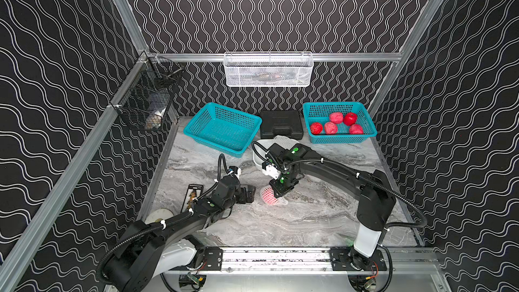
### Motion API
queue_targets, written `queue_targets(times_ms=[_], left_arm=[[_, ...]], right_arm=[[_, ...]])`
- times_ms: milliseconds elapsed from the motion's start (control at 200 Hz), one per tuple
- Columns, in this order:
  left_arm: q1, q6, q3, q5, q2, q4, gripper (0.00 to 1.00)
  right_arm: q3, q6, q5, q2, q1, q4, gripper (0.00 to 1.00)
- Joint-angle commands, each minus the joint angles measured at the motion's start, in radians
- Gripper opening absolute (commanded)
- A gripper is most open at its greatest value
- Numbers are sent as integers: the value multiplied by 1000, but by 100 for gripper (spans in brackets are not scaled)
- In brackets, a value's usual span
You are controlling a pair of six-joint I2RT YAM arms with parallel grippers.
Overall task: Remove foam nets from apples
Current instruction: Remove the foam net from the apple.
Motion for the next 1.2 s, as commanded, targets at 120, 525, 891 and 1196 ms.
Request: queue_targets(times_ms=[120,525,891,1196], left_arm=[[2,7,17,1,39,59,99],[1,15,25,-14,13,36,99],[2,9,21,-15,7,35,99],[2,21,27,-25,5,29,99]], right_arm=[[14,12,71,-3,1,-45,7],[29,26,127,-12,-5,1,0],[32,32,67,-52,-26,32,0],[47,2,-60,-92,-70,40,0]])
